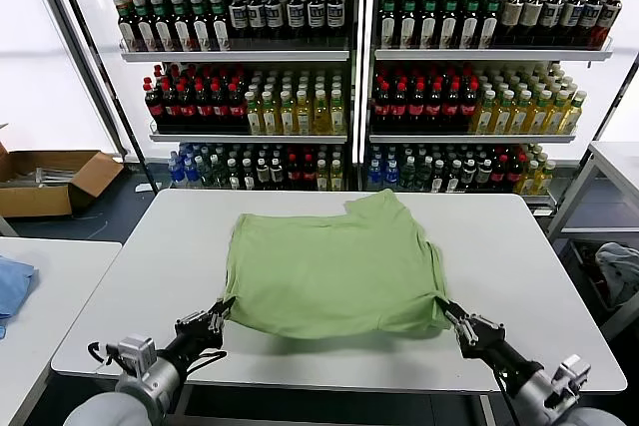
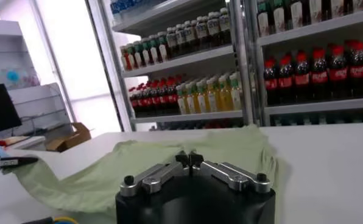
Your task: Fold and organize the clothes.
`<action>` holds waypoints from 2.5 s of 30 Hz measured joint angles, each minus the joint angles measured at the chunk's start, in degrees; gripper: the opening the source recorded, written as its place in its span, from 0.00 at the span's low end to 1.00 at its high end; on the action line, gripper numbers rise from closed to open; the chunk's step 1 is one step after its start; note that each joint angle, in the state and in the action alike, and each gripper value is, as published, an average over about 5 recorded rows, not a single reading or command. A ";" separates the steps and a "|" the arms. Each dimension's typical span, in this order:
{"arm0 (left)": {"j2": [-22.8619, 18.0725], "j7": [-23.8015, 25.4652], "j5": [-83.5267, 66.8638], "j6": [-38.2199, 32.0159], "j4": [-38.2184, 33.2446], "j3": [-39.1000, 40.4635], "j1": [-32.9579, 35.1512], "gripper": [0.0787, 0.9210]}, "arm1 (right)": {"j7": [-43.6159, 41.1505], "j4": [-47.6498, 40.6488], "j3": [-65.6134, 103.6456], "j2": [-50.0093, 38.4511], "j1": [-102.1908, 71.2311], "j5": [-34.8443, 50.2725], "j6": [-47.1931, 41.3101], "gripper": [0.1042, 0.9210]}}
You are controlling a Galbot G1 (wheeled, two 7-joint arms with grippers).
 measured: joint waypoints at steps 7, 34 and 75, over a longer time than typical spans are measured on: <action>0.31 0.68 -2.13 0.14 10.38 3.11 -9.87 0.02 | -0.14 -6.78 -5.58 -0.52 7.84 -5.02 0.21 0.07; 1.66 -0.32 -1.02 0.20 18.28 2.31 -11.98 0.79 | 6.21 -2.44 -5.50 1.38 0.10 -15.56 -3.18 0.87; 0.18 2.95 -1.68 -0.25 14.50 0.32 -2.62 0.01 | 9.02 2.48 -3.57 1.60 -8.45 -12.56 -6.38 0.04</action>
